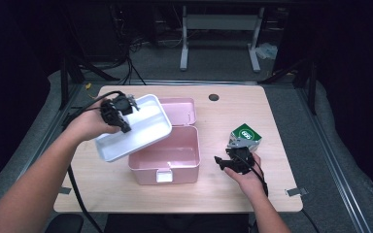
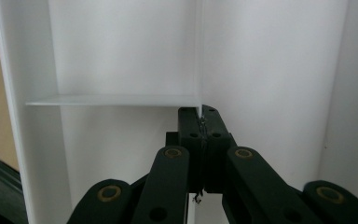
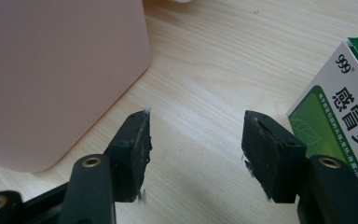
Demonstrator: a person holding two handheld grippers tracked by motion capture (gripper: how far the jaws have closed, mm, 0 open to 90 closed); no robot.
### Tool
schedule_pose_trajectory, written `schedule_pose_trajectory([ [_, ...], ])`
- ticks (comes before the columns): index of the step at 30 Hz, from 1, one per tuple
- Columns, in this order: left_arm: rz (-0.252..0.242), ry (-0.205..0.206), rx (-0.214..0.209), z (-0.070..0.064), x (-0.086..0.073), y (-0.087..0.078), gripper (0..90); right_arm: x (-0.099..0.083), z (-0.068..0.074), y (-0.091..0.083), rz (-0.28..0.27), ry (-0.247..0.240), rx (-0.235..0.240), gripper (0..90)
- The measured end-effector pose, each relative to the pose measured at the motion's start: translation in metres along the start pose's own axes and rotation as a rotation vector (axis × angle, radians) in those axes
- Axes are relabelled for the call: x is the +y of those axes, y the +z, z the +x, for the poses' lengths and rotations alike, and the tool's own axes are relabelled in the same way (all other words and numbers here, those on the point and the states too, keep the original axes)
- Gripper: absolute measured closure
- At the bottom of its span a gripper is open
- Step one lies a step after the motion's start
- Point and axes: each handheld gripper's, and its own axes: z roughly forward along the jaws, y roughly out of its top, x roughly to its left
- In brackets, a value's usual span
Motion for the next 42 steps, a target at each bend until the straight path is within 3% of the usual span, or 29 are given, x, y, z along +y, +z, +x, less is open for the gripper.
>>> schedule_pose_trajectory([
  [3, 0.004, -0.135, -0.009, 0.025, -0.027, 0.0, 89.4, 0.001, -0.001, 0.002, 0.001, 0.004, 0.003, 41.6],
  [6, 0.011, -0.233, -0.004, 0.044, -0.053, 0.002, 89.4, 0.003, 0.0, 0.003, -0.005, 0.008, 0.005, 41.6],
  [11, 0.044, -0.334, -0.02, 0.063, -0.095, 0.017, 89.4, 0.005, 0.003, 0.006, -0.001, 0.004, 0.007, 41.6],
  [16, 0.071, -0.405, -0.032, 0.065, -0.126, 0.041, 89.4, 0.003, 0.004, 0.003, -0.007, -0.001, 0.007, 41.6],
  [21, 0.072, -0.445, -0.093, 0.06, -0.144, 0.082, 89.4, 0.003, 0.002, 0.0, -0.02, 0.005, 0.008, 41.6],
  [25, 0.088, -0.466, -0.156, 0.055, -0.15, 0.117, 89.4, 0.003, 0.003, 0.001, -0.013, -0.006, 0.012, 41.6],
  [27, 0.091, -0.468, -0.164, 0.052, -0.152, 0.129, 89.4, 0.003, 0.004, 0.002, -0.011, -0.01, 0.01, 41.6],
  [32, 0.099, -0.466, -0.131, 0.046, -0.154, 0.137, 89.3, 0.003, 0.003, 0.003, -0.007, -0.013, 0.009, 41.6],
  [34, 0.108, -0.46, -0.095, 0.042, -0.155, 0.141, 89.0, 0.003, 0.004, 0.002, -0.006, -0.009, 0.007, 41.6],
  [36, 0.08, -0.486, -0.07, 0.039, -0.157, 0.144, 87.9, 0.003, 0.003, 0.001, -0.014, -0.006, 0.008, 41.4],
  [38, 0.058, -0.5, -0.073, 0.037, -0.159, 0.143, 81.7, 0.003, 0.003, 0.0, -0.012, -0.007, 0.004, 41.3],
  [42, 0.026, -0.461, -0.051, 0.036, -0.161, 0.137, 62.6, 0.005, 0.003, -0.003, -0.027, -0.016, 0.0, 40.0],
])
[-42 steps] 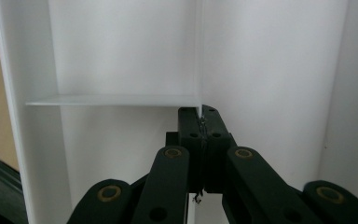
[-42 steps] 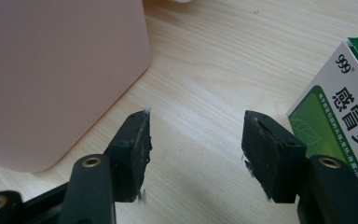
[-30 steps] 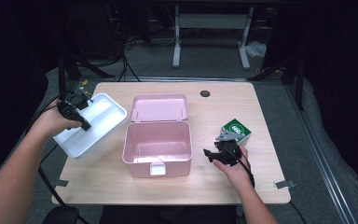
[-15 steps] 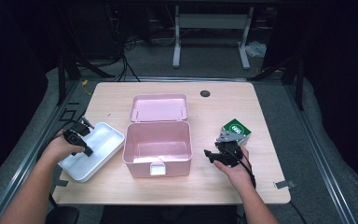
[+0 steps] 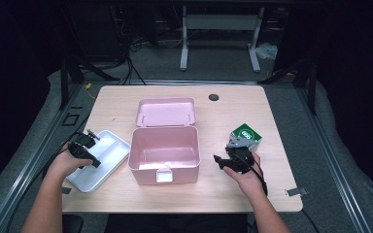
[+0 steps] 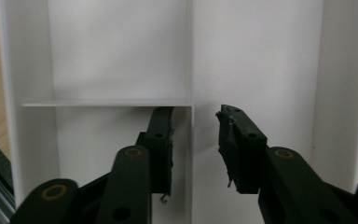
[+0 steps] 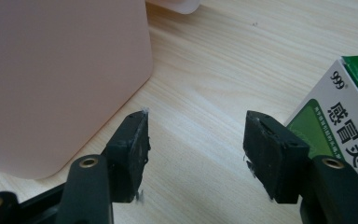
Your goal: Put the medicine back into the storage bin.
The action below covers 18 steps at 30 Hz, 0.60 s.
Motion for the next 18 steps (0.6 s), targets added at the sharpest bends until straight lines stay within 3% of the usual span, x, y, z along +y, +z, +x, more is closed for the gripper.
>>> schedule_pose_trajectory([
  [3, -0.032, 0.026, 0.032, 0.0, -0.006, -0.001, 52.3, 0.001, 0.001, -0.001, 0.001, -0.006, -0.006, 39.4],
  [11, -0.095, -0.004, 0.007, 0.002, -0.016, -0.009, 44.3, 0.002, 0.001, -0.001, 0.02, -0.018, -0.004, 34.3],
  [18, -0.078, 0.0, -0.004, 0.002, -0.015, -0.001, 42.6, 0.017, 0.001, -0.002, 0.106, -0.055, -0.007, 25.4],
])
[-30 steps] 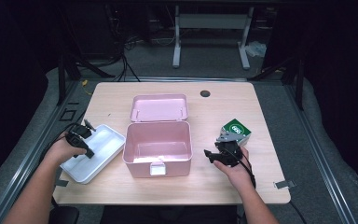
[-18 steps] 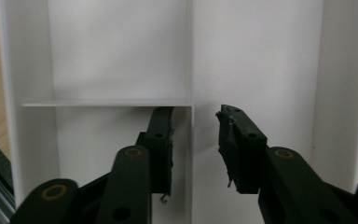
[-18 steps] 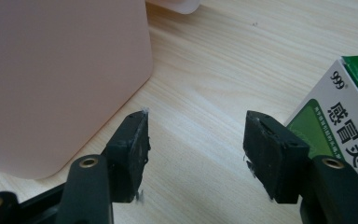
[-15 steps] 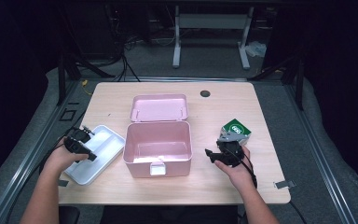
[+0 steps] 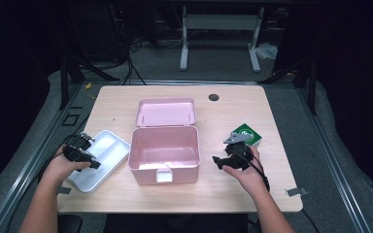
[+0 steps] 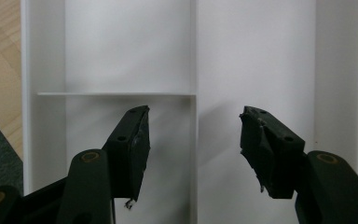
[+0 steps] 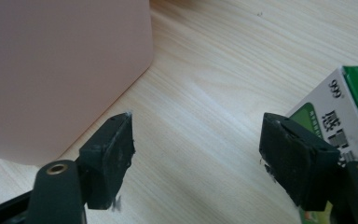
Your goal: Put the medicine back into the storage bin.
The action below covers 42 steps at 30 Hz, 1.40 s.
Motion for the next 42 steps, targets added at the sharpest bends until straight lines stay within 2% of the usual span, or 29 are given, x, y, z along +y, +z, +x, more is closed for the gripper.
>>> schedule_pose_trajectory([
  [3, 0.003, -0.003, -0.01, 0.002, -0.001, 0.004, 42.7, 0.009, -0.003, -0.004, 0.024, -0.01, 0.009, 23.8],
  [9, 0.015, 0.013, -0.024, 0.001, -0.001, 0.008, 40.0, 0.03, -0.014, -0.017, 0.03, -0.012, 0.033, 22.9],
  [12, 0.015, 0.016, -0.024, -0.001, -0.001, 0.009, 36.4, 0.04, -0.017, -0.021, 0.048, -0.028, 0.015, 22.8],
  [16, 0.047, 0.061, 0.02, -0.008, 0.002, 0.011, 33.8, 0.055, -0.022, -0.023, 0.085, -0.072, 0.001, 24.2],
  [17, 0.048, 0.049, 0.019, -0.008, 0.003, 0.011, 33.5, 0.058, -0.023, -0.023, 0.095, -0.082, -0.002, 25.1],
  [24, 0.032, 0.041, 0.018, -0.005, 0.001, 0.009, 38.6, 0.073, -0.034, -0.021, 0.152, -0.113, -0.032, 26.7],
  [32, 0.039, 0.034, 0.021, -0.006, 0.002, 0.01, 38.4, 0.082, -0.058, -0.016, 0.229, -0.078, -0.075, 25.3],
  [38, 0.041, 0.034, 0.022, -0.006, 0.002, 0.01, 38.4, 0.088, -0.08, -0.011, 0.322, -0.012, -0.063, 18.0],
  [40, 0.041, 0.035, 0.023, -0.006, 0.002, 0.01, 38.4, 0.091, -0.092, -0.009, 0.379, 0.014, -0.052, 13.9],
  [42, 0.041, 0.039, 0.023, -0.006, 0.002, 0.01, 38.4, 0.092, -0.097, -0.007, 0.407, 0.008, -0.049, 12.5],
])
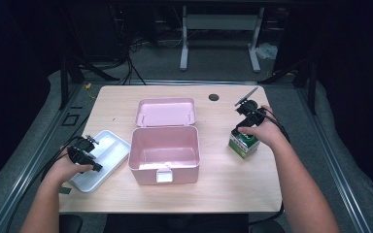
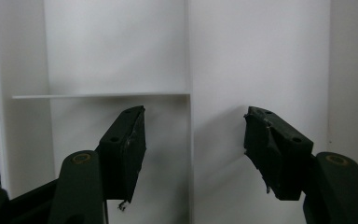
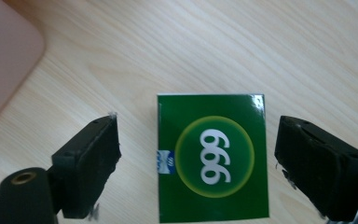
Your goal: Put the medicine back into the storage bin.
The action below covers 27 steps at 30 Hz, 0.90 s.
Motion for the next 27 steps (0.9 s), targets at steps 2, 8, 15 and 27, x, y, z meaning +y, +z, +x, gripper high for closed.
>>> schedule_pose_trajectory([
  [2, 0.002, -0.002, 0.0, 0.0, 0.0, 0.0, 38.3, 0.002, -0.003, 0.002, 0.034, -0.006, -0.006, 8.4],
  [8, 0.003, 0.003, 0.003, 0.0, 0.0, 0.0, 38.4, 0.001, -0.013, 0.015, 0.105, -0.011, 0.022, 3.3],
  [15, 0.002, 0.001, 0.002, 0.0, 0.0, 0.0, 38.4, -0.004, -0.02, 0.027, 0.16, 0.02, 0.048, 3.0],
  [27, -0.001, -0.001, 0.001, 0.0, 0.0, 0.0, 38.4, -0.005, -0.02, 0.038, 0.208, 0.02, 0.053, 8.2],
])
